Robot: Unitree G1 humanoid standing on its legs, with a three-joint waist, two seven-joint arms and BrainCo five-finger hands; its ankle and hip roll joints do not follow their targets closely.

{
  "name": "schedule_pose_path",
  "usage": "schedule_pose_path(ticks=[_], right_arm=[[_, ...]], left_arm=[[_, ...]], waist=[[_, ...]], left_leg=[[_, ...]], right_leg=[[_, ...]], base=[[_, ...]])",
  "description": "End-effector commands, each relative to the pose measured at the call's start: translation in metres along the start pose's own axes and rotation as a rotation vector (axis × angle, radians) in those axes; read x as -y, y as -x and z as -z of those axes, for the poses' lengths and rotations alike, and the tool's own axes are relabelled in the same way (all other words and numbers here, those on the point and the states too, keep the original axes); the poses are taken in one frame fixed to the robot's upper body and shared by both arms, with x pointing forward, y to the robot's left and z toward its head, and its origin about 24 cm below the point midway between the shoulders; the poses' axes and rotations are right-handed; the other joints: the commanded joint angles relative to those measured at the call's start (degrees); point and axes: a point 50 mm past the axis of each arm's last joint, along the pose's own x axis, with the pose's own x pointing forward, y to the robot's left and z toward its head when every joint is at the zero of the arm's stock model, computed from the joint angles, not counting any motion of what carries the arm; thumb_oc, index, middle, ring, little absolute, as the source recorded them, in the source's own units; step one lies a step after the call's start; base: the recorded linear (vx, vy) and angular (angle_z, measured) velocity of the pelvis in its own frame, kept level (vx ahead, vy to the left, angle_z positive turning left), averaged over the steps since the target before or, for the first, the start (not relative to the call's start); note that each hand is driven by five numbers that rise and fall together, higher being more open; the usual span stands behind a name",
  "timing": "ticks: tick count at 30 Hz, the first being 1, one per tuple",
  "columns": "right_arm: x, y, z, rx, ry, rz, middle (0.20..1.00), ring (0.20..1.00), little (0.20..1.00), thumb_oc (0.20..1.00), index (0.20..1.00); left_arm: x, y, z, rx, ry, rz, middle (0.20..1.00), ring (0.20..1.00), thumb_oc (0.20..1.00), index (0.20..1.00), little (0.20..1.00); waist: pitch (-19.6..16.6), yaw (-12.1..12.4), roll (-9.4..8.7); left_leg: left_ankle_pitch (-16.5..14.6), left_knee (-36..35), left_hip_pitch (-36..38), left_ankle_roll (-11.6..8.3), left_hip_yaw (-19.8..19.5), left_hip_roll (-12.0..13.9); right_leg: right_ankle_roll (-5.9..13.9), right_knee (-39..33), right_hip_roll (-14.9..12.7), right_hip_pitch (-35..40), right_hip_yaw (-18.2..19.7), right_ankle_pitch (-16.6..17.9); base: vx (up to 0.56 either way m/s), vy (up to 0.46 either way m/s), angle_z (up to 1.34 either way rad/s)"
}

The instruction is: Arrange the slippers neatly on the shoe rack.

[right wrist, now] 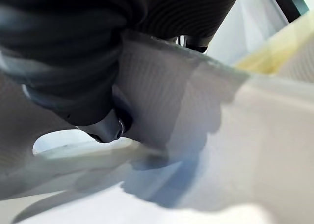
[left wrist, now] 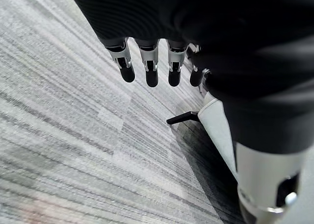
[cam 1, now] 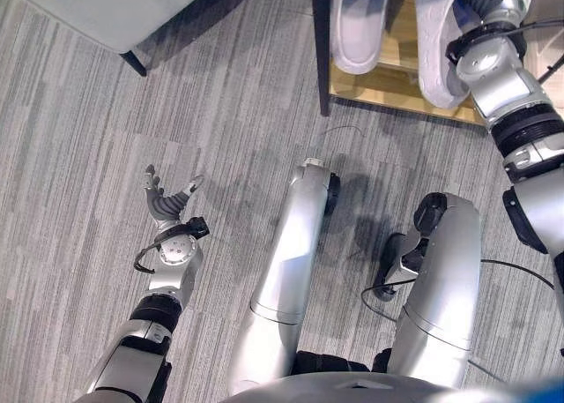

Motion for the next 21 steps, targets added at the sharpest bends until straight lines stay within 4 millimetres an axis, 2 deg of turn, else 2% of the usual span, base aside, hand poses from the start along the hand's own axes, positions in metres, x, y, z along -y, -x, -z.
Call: schedule_pose_path(ticks=[1,3,4,7,9,11,13,17,18,21], right_arm=[[0.030,-0.020,-0.048,0.110,-0.092,0.078,0.200,0.200,0.200,0.200,0.200],[0.027,-0.021,-0.039,0.075,-0.071,0.060,0.200,0.200,0.200,0.200,0.200],[0.031,-0.023,-0.031,0.051,-0.056,0.071,0.200,0.200,0.200,0.200,0.200],[0.043,-0.030,-0.031,0.037,-0.057,0.095,0.200,0.200,0.200,0.200,0.200],[0.055,-0.034,-0.022,0.026,-0.021,0.117,0.200,0.200,0.200,0.200,0.200],[0.063,-0.038,-0.029,0.044,-0.016,0.129,0.200,0.200,0.200,0.200,0.200],[0.068,-0.039,-0.026,0.037,-0.015,0.140,0.200,0.200,0.200,0.200,0.200],[0.077,-0.044,-0.032,0.041,0.007,0.155,0.200,0.200,0.200,0.200,0.200],[0.078,-0.044,-0.033,0.046,0.013,0.161,1.000,1.000,1.000,1.000,1.000],[0.087,-0.046,-0.030,0.030,0.056,0.218,1.000,1.000,1.000,1.000,1.000]], left_arm=[[-0.006,-0.004,-0.009,0.048,0.072,0.006,1.000,1.000,1.000,1.000,1.000],[-0.005,-0.002,-0.009,0.053,0.065,0.023,1.000,1.000,1.000,1.000,1.000],[-0.007,0.001,-0.007,0.052,0.068,0.036,1.000,1.000,1.000,1.000,1.000],[-0.011,0.005,-0.008,0.063,0.067,0.065,1.000,1.000,1.000,1.000,1.000],[-0.015,0.011,-0.006,0.063,0.049,0.095,1.000,1.000,1.000,1.000,1.000],[-0.018,0.011,-0.005,0.072,0.027,0.107,1.000,1.000,1.000,1.000,1.000],[-0.021,0.010,-0.004,0.073,0.034,0.102,1.000,1.000,1.000,1.000,1.000],[-0.026,0.009,-0.003,0.077,0.035,0.109,1.000,1.000,1.000,1.000,1.000],[-0.026,0.010,-0.001,0.074,0.033,0.116,1.000,1.000,1.000,1.000,1.000],[-0.026,0.015,0.004,0.069,0.018,0.133,1.000,1.000,1.000,1.000,1.000]], waist=[[-1.48,1.17,0.33],[-1.48,1.55,0.66],[-1.48,2.12,1.14],[-1.48,3.23,1.89],[-1.48,4.37,2.73],[-1.48,4.79,2.96],[-1.48,5.34,3.37],[-1.48,5.82,3.48],[-1.48,6.10,3.63],[-1.48,6.56,3.95]], left_leg=[[-9.25,4.04,3.78,3.85,-8.30,-1.99],[-9.68,4.42,3.78,3.74,-8.51,-1.85],[-9.59,4.03,3.78,3.66,-8.63,-2.10],[-9.48,3.55,3.78,3.54,-9.61,-2.45],[-9.52,3.18,3.78,3.63,-10.30,-2.72],[-9.71,3.29,3.78,3.56,-11.01,-2.94],[-9.94,3.41,3.78,3.39,-11.46,-3.20],[-9.97,3.00,3.78,2.99,-11.75,-3.40],[-10.00,2.69,3.78,2.83,-11.92,-3.32],[-10.02,2.31,3.78,2.68,-12.18,-3.24]], right_leg=[[-3.25,0.89,-1.83,4.46,6.65,9.81],[-3.55,0.91,-2.17,4.72,6.54,9.74],[-3.71,0.45,-2.54,4.96,6.24,9.87],[-3.67,-0.38,-3.03,5.55,5.44,10.35],[-3.68,-1.09,-3.30,6.03,4.65,10.54],[-3.54,-1.32,-3.41,6.39,4.34,10.69],[-3.50,-1.61,-3.72,6.81,3.89,10.80],[-3.85,-2.13,-3.94,7.15,3.41,11.12],[-3.82,-2.47,-4.13,7.17,3.07,11.37],[-4.24,-3.10,-4.28,7.05,2.54,11.38]], base=[[-0.04,0.054,-0.03],[-0.03,0.034,-0.05],[-0.04,0.046,-0.03],[-0.04,0.052,0.05],[-0.03,0.053,0.02],[0.00,0.044,0.00],[0.02,0.048,-0.02],[0.01,0.024,0.01],[0.00,0.000,0.00],[-0.01,0.034,-0.03]])
